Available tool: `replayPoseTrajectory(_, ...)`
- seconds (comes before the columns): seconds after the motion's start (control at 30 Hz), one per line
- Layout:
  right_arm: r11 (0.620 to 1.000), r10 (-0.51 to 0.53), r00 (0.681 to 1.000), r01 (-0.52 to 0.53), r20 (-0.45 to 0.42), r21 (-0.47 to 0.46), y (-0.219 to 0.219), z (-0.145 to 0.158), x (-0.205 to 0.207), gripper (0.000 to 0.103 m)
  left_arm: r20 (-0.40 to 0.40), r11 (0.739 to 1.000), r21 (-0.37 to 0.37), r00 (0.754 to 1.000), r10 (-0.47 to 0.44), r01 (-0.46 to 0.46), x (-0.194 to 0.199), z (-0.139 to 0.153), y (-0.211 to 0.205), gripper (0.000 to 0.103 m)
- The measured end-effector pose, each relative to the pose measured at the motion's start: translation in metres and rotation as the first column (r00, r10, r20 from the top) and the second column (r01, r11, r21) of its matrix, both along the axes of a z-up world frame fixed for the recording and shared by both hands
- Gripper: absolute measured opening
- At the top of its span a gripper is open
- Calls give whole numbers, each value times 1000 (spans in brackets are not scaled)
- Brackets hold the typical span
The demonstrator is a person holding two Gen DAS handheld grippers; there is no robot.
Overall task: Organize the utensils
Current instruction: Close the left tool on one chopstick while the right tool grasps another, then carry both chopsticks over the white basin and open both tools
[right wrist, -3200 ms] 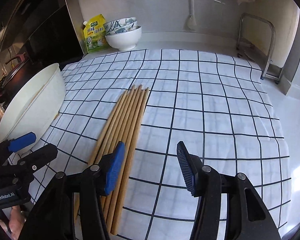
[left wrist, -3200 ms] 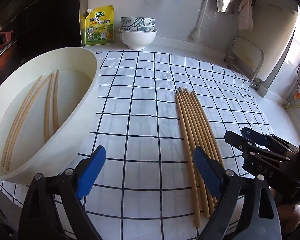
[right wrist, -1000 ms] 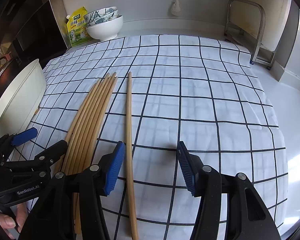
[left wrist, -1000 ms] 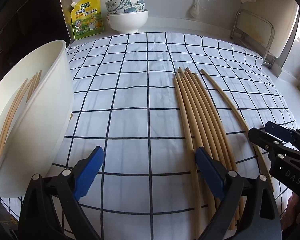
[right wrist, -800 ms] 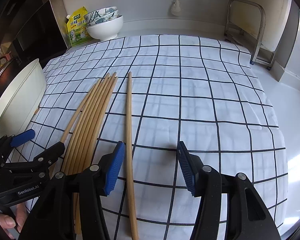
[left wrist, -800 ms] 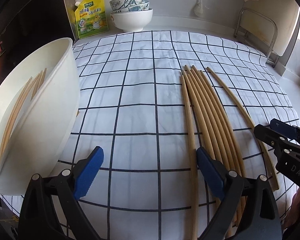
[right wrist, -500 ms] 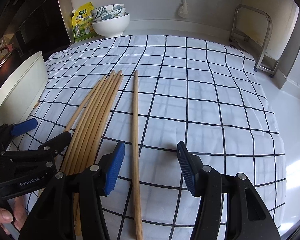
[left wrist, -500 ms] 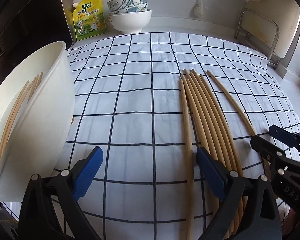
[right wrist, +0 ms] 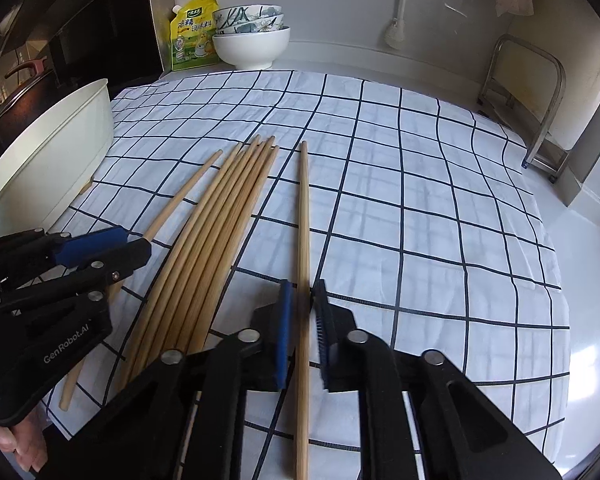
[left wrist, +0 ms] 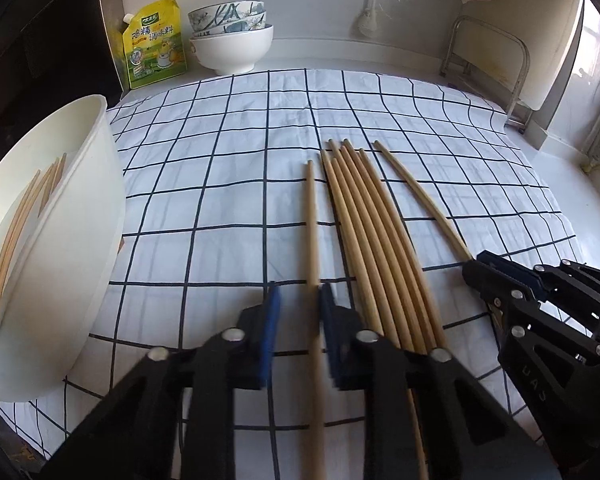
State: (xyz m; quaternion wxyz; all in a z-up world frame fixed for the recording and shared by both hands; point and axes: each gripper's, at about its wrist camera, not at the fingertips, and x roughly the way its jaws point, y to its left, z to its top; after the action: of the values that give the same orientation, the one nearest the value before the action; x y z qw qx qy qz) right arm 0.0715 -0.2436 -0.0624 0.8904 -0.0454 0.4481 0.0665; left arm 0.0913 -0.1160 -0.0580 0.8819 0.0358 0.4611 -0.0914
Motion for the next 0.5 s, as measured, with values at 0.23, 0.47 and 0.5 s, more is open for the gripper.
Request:
replayPoseTrajectory(0.23, 997, -18, 1000, 17, 6, 72, -9, 4, -2, 6, -51, 995, -93, 998, -34, 29, -5, 5, 4, 7)
replayPoseTrajectory(0.47, 989, -40, 997, 29, 67, 147, -8, 35, -9, 6, -10, 986, -161, 999, -51, 49, -15, 40, 15, 7)
replayPoseTrajectory(0.5, 987, -41, 996, 29, 77, 159, -7, 42, -11, 6, 5, 985, -166, 999, -52, 52, -16, 48, 18, 7)
